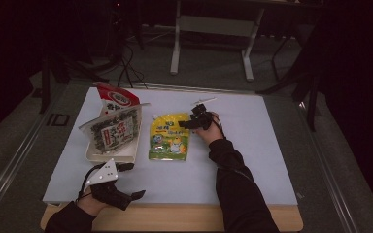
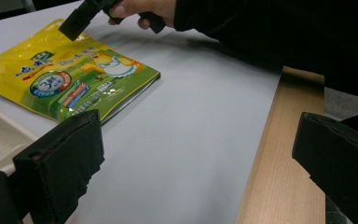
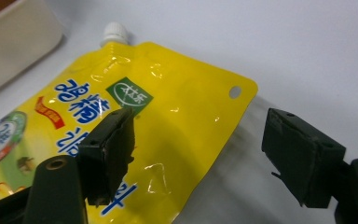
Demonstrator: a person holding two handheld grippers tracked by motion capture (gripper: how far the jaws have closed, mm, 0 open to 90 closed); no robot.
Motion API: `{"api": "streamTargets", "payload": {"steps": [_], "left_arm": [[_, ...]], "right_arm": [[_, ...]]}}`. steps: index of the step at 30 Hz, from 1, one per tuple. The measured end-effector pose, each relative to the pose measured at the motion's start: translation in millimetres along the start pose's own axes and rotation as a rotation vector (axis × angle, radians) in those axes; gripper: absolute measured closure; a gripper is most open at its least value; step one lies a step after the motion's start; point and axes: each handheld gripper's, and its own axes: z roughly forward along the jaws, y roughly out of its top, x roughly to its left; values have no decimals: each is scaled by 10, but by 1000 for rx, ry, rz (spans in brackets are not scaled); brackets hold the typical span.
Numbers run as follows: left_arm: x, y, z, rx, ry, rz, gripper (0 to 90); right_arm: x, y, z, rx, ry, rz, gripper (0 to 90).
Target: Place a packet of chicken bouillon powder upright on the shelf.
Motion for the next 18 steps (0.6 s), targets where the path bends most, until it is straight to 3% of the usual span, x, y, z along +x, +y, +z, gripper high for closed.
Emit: {"api": "streamTargets", "payload": {"steps": [7,12,16,18], "left_arm": [[5,-13,-16,5,5,-4,27],[10,-25,-18,7,6,-7,27],[7,-29,-7,10,4,-6,26],[2,-29,0,11,3,-5,26]], "right_arm": [[-42,27,72,26,14,9,275],[-50,39,97,30,49,34,319],[-46,43,91,35,84,42,411],[-27,54,82,44,79,21,484]]}}
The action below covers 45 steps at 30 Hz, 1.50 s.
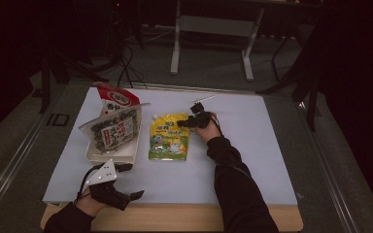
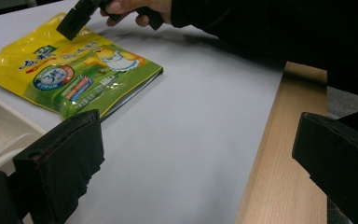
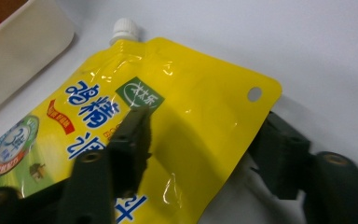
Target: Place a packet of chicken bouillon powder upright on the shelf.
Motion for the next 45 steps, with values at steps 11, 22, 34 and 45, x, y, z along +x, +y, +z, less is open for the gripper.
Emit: {"api": "streamTargets", "payload": {"steps": [11,22,34,45], "left_arm": [[-1,2,-1,-2,-3,1,26],[-7,15,-4,-3,-1,4,27],[-7,43,16,-10,-9,4,27],[-12,60,56,-8,-19,11,27]], "right_arm": [[142,39,-39,27,-23,-80,900],[301,49,-258,5,-77,-162,900],[633,10,-752,-121,-69,-264,900],[1094,-147,-1218,-245,-43,-400,900]]}}
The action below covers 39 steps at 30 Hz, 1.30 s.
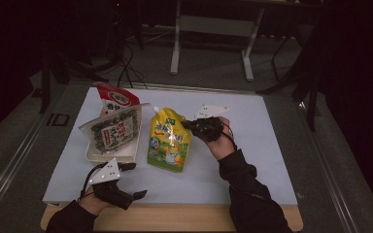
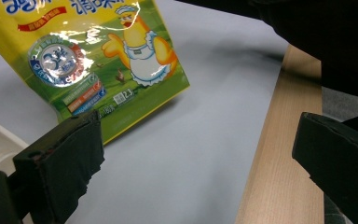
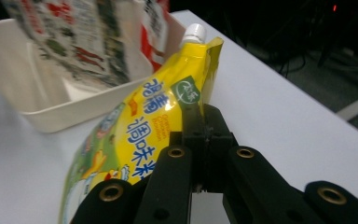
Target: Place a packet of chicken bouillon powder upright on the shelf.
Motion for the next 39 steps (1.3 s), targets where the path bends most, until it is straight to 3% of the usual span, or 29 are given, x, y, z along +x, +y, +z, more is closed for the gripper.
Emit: {"api": "streamTargets", "payload": {"steps": [11,21,25,31,32,39], "left_arm": [[10,3,2,-2,-3,-3,27],[-4,12,18,0,-13,1,27],[-9,14,41,2,-17,2,27],[-8,16,49,2,-21,2,27],[-7,16,49,3,-21,3,27],[-13,16,51,5,-23,5,27]], "right_arm": [[395,38,-252,-91,89,-64,900],[562,-69,-387,-105,123,-62,900],[651,-85,-433,-101,127,-88,897],[636,-139,-446,-93,118,-72,863],[620,-153,-435,-84,122,-64,817],[581,-261,-289,-24,126,-24,796]]}}
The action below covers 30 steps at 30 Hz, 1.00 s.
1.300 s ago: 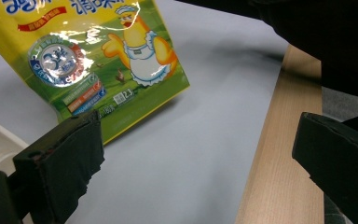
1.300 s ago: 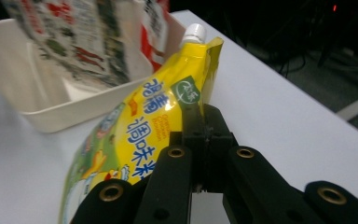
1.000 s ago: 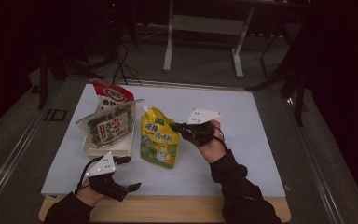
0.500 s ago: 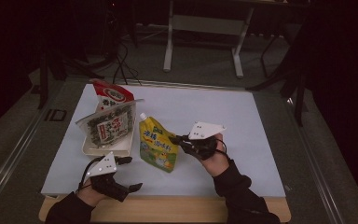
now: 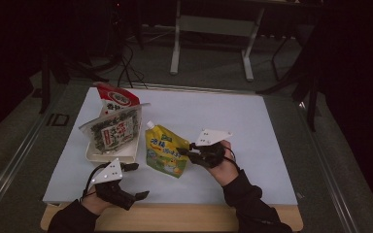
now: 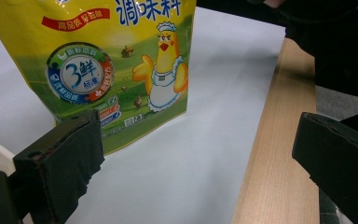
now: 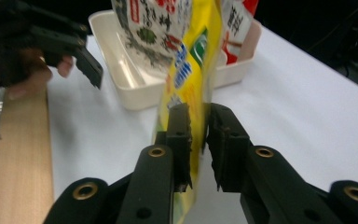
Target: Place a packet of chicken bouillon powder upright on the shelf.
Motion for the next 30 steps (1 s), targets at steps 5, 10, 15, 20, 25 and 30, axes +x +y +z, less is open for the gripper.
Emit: {"api": "streamTargets", "payload": {"steps": [5,10,15,20,25,30], "left_arm": [[1,-17,11,4,-3,-5,27],[-5,-36,28,10,-8,-6,27],[-2,-44,40,13,-10,-8,27],[-8,-45,45,15,-11,-6,27],[-1,-52,45,17,-10,-8,27],[-12,-49,44,13,-16,-3,27]], "right_arm": [[-24,-77,103,19,28,35,802],[-37,-65,150,29,53,44,826],[-40,-60,170,30,93,59,879],[-15,-20,172,50,95,45,898],[45,55,169,36,82,2,900],[35,166,115,20,71,-18,900]]}}
